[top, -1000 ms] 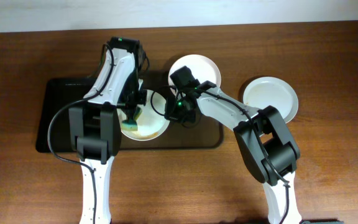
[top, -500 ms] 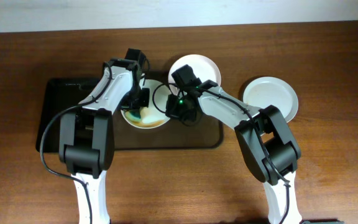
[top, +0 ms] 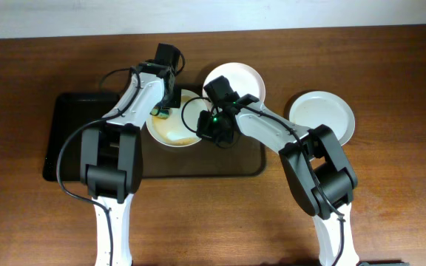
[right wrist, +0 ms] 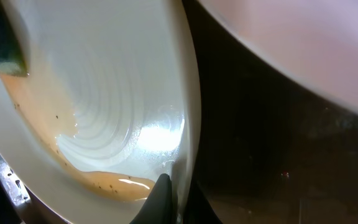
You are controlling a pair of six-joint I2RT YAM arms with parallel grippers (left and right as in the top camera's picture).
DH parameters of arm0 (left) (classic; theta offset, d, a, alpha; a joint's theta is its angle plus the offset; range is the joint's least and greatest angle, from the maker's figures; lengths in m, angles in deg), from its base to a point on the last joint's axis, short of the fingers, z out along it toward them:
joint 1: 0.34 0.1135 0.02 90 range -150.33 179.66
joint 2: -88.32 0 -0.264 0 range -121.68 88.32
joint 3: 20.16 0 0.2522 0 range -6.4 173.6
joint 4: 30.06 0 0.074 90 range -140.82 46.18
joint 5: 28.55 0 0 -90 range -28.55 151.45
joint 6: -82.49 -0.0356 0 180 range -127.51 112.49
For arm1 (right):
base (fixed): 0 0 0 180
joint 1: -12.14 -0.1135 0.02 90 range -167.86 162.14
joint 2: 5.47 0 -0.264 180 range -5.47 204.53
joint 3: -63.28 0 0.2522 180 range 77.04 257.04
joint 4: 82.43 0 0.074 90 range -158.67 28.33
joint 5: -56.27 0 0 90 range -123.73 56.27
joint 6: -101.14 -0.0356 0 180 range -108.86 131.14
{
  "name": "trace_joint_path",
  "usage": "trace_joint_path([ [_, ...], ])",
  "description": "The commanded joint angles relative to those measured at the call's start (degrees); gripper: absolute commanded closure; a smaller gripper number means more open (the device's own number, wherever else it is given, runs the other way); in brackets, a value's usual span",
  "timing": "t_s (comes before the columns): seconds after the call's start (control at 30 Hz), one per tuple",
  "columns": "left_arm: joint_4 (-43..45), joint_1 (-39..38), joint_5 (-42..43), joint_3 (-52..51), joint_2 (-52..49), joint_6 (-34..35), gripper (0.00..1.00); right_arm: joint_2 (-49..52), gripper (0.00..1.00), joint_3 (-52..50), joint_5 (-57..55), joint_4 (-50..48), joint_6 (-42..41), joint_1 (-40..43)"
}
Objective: Clean dirty plates on tray and stack at the side
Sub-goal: 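Scrub the front plate with the sponge while right gripper holds it, then lift the scrubbed plate with the right gripper and carry it right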
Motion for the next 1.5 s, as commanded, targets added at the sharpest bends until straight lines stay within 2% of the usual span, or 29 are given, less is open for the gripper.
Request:
trace_joint_path([
  [0.0,-0.39,0.94,13.33,-0.24,-5.03,-11.65,0.99,2.75,0.96,-1.68,1.25,2.36,4.26,-1.07],
  [0.1,-4.02,1.2,22.62,0.59,-5.03,-14.32,0.99,2.75,0.96,-1.68,1.27,2.4,4.28,-1.07],
  [0.2,-10.93,2.08,31.98,7.06,-5.03,-19.82,0.99,2.75,0.96,-1.68,1.27,2.4,4.28,-1.07],
  [0.33,-17.03,3.78,32.92,12.41,-5.03,-21.22,0.99,2.75,0.96,-1.68,1.29,2.38,4.28,-1.07],
  [0.37,-17.55,4.13,30.32,12.37,-5.07,-18.88,0.99,2.75,0.96,-1.68,1.33,2.4,4.28,-1.07],
  [0.4,-18.27,4.44,24.55,12.22,-5.11,-13.73,0.99,2.75,0.96,-1.68,1.42,2.38,4.31,-1.07],
  [0.43,-21.11,4.87,13.75,12.22,-5.11,-6.43,0.99,2.75,0.96,-1.68,1.42,2.38,4.31,-1.07],
  [0.53,-27.65,5.33,-3.15,12.22,-5.14,2.1,0.99,2.75,0.96,-1.68,1.44,2.36,4.31,-1.07],
  [0.6,-30.77,5.57,-8.22,12.22,-5.11,4.79,0.99,2.75,0.96,-1.68,1.44,2.36,4.31,-1.07],
  [0.67,-33.27,5.84,-8.96,12.22,-5.11,5.38,0.99,2.75,0.96,-1.68,1.44,2.36,4.28,-1.07],
  [0.77,-35.93,5.84,-4.68,12.15,-5.11,5.31,0.99,2.75,0.96,-1.68,1.44,2.34,4.28,-1.07],
  [0.8,-35.87,5.84,0.74,11.82,-5.14,3.45,0.99,2.75,0.96,-1.68,1.44,2.21,4.31,-1.07],
  [0.87,-33.14,5.84,16.48,10.69,-5.18,-7.56,0.99,2.75,0.96,-1.68,1.46,1.95,4.31,-1.07],
  [0.93,-29.59,5.84,27.93,8.33,-5.18,-13.9,0.99,2.75,0.96,-1.68,1.46,1.97,4.31,-1.07],
  [1.07,-24.68,5.95,28.81,6.51,-5.22,-13.53,0.99,2.75,0.96,-1.66,1.46,1.95,4.33,-1.07],
  [1.1,-23.56,6.25,28.83,7.56,-5.22,-11.08,0.99,2.75,0.96,-1.68,1.46,1.95,4.31,-1.07],
  [1.13,-23.26,6.67,29.88,10.91,-5.22,-8.79,0.99,2.75,0.96,-1.68,1.46,1.97,4.31,-1.07],
  [1.2,-24.15,7.02,32.54,16.57,-5.22,-8.79,0.99,2.75,0.96,-1.66,1.46,1.97,4.39,-1.07],
  [1.33,-28.13,7.65,32.79,34.56,-5.22,-8.81,0.99,2.75,0.96,-1.68,1.42,1.92,4.46,-1.03],
  [1.47,-28.68,8.76,32.44,38.64,-5.22,-8.74,0.99,1.79,0.96,-1.14,1.66,2.69,7.02,-0.96],
])
